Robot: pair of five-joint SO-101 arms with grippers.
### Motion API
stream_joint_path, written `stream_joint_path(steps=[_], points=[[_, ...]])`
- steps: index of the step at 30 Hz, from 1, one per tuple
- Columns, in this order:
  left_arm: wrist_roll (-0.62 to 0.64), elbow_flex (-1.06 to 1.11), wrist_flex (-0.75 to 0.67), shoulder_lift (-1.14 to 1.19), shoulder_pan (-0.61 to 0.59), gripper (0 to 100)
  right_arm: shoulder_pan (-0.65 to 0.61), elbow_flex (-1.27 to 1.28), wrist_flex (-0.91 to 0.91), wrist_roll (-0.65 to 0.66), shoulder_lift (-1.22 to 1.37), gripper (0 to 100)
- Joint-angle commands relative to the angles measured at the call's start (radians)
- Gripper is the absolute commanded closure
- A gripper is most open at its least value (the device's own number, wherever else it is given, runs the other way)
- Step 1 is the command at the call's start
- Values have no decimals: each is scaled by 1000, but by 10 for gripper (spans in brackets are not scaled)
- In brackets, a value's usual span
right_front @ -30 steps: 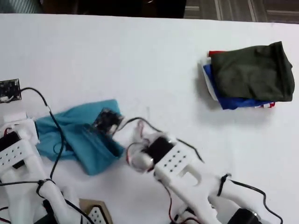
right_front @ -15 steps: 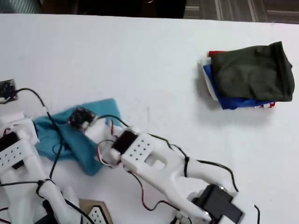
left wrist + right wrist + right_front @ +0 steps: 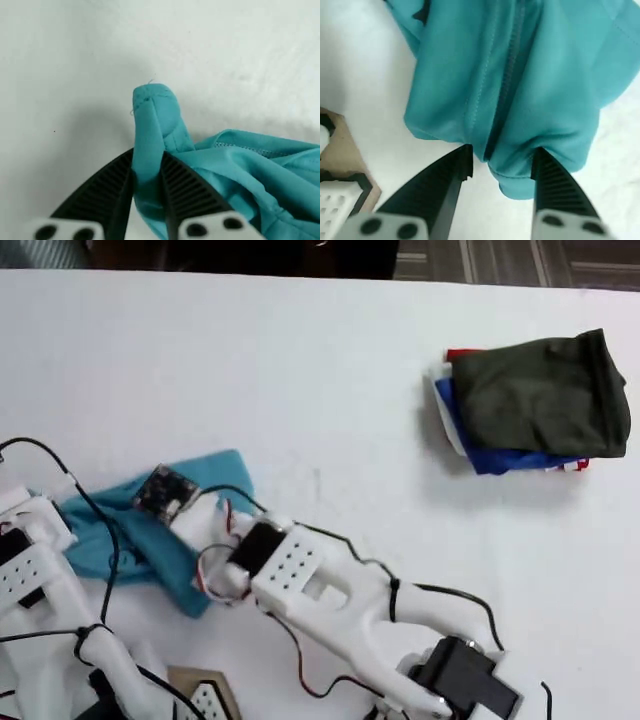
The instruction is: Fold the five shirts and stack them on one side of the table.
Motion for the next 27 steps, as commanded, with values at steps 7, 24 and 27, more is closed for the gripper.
stream_joint_path(steps=[7, 24, 27], points=[[3, -10, -14, -18, -11, 975, 1, -32, -200, 2, 209, 804], [2, -10, -12, -18, -5, 975, 232, -405, -33, 21, 550, 991], [0, -10, -11, -18, -5, 975, 285, -407, -33, 21, 539, 983]])
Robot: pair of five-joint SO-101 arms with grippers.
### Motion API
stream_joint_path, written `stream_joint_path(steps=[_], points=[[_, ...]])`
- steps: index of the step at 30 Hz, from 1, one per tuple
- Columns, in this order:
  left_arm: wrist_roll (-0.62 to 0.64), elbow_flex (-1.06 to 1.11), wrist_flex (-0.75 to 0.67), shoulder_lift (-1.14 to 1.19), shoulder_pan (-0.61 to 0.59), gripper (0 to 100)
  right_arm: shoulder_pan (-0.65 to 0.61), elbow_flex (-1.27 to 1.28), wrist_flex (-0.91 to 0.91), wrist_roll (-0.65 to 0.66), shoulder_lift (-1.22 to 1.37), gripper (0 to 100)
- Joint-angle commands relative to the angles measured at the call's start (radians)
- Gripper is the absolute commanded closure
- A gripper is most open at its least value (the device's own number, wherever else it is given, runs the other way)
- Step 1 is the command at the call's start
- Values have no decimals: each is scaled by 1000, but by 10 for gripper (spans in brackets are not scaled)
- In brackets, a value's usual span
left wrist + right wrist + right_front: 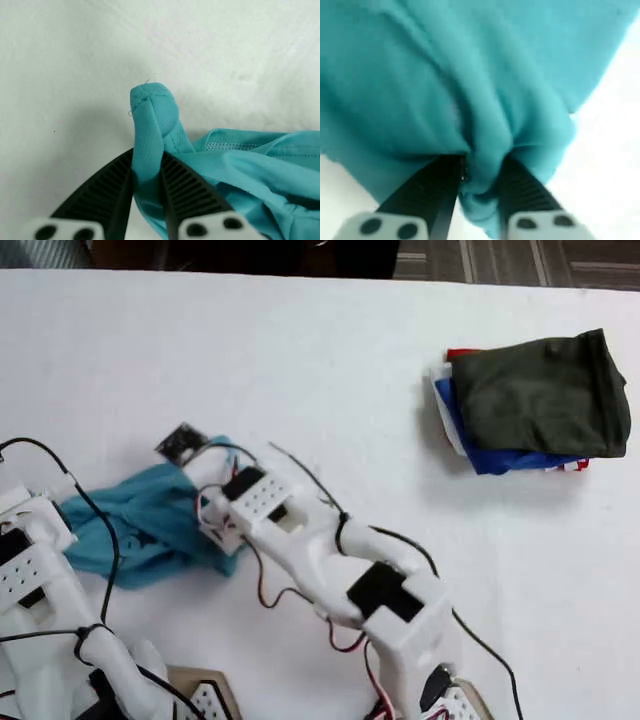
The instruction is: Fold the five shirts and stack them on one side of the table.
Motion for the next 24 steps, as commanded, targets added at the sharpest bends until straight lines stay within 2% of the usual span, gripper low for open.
stream_joint_path(steps=[1, 5, 7, 10, 18, 24], points=[[0, -10, -11, -18, -5, 975, 90, -34, 7, 6, -16, 981], [0, -10, 40, -18, 34, 975, 214, -35, 38, 11, -99, 980], [-2, -10, 89, -18, 97, 975, 278, -35, 48, 29, -166, 980], [-25, -35, 146, -18, 229, 975, 364, -35, 65, 124, -275, 980], [-38, -374, 330, -18, 457, 975, 562, -35, 96, 265, -550, 980], [-37, -568, 526, -18, 641, 974, 611, -29, 148, 351, -727, 980]])
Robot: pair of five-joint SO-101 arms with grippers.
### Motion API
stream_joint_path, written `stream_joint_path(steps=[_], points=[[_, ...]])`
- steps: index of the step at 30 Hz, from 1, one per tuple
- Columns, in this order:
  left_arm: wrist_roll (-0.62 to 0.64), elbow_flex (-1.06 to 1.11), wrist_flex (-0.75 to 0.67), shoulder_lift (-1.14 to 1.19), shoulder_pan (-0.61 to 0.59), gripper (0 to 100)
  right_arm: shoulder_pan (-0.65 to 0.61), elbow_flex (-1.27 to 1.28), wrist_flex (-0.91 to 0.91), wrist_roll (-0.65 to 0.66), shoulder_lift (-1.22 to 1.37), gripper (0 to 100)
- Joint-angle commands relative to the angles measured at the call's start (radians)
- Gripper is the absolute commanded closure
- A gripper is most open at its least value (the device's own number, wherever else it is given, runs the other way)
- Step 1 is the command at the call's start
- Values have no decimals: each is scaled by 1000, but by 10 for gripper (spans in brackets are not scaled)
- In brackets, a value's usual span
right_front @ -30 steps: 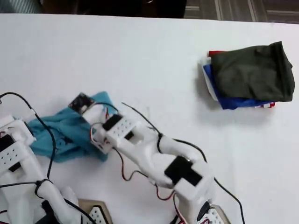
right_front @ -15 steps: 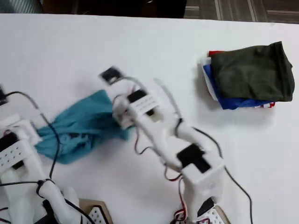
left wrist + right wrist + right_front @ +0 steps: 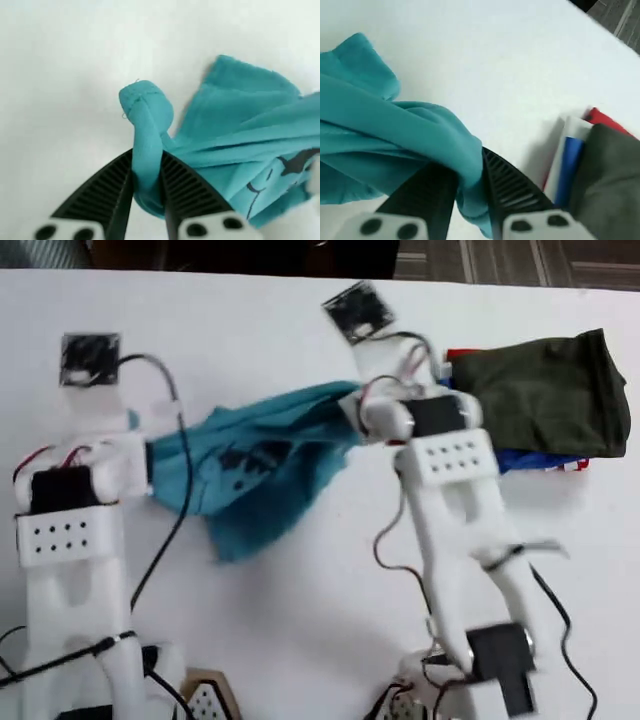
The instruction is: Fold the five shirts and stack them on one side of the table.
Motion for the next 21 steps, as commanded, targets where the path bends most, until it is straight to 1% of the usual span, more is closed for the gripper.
stream_joint_path(steps=[1, 3, 6, 9, 11, 12, 15, 17, 19, 21], points=[[-9, -85, 89, -17, 104, 973, 25, -28, 58, 43, -120, 980], [-9, -59, 100, -11, 141, 972, 7, -18, 102, 52, -120, 980], [-15, 30, 41, -11, 157, 945, -16, 54, 107, 52, -120, 980], [-18, 124, -17, -11, 150, 830, -38, 143, 88, 52, -120, 980], [-18, 159, -20, -14, 150, 755, -41, 187, 87, 48, -125, 966], [-18, 168, -17, -17, 150, 736, -39, 203, 87, 46, -130, 947], [-51, 160, 6, -18, 143, 746, -15, 216, 96, 51, -131, 897], [-91, 114, 43, -18, 117, 758, 25, 213, 96, 51, -131, 894], [-109, 59, 83, -18, 68, 764, 70, 212, 94, 51, -133, 892], [-110, 39, 84, -9, 11, 762, 114, 212, 94, 44, -133, 892]])
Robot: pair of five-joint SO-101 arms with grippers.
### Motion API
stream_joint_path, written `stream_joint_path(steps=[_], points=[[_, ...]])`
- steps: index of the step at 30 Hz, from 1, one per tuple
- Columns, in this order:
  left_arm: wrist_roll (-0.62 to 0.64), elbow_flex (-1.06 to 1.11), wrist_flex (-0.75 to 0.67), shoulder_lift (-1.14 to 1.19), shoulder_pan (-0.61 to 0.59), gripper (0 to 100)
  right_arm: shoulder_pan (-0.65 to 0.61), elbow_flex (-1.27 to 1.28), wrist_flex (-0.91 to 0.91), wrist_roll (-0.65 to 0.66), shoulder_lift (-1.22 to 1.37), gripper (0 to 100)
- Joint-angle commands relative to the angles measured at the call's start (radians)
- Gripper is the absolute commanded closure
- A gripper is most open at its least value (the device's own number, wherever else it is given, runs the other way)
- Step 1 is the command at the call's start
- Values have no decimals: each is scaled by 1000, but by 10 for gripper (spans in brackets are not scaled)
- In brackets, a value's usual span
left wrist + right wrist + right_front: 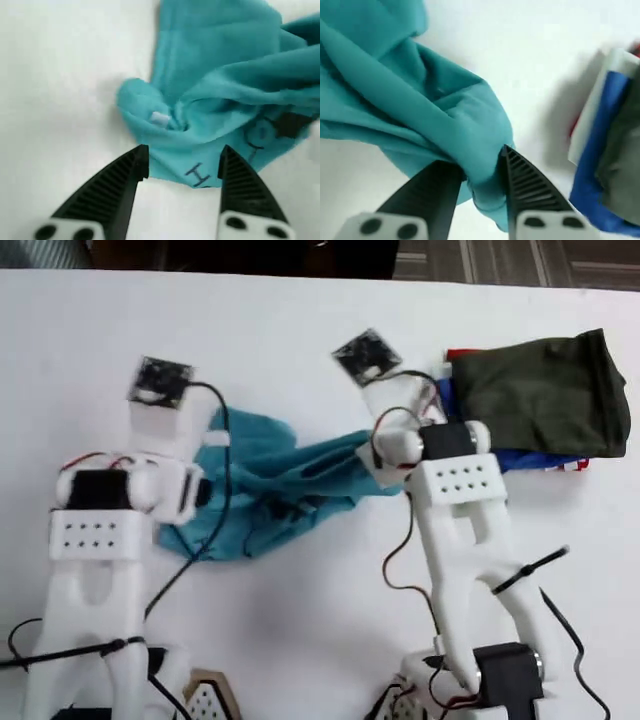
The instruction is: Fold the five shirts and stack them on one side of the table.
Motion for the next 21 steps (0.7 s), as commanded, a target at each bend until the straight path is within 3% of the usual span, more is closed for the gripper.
stream_joint_path(steps=[1, 8, 11, 16, 21], points=[[-20, -51, -11, -9, -89, 760, 82, -9, -7, -2, -64, 892], [-69, 197, -428, -8, -101, 760, 122, -9, 30, -2, -64, 889], [-69, 236, -546, 3, -101, 761, 96, -8, 91, 5, -90, 889], [-3, 101, -551, 236, -101, 760, 24, -5, 209, -2, -252, 826], [75, -263, -336, 580, -72, 760, 27, 0, 260, -3, -429, 804]])
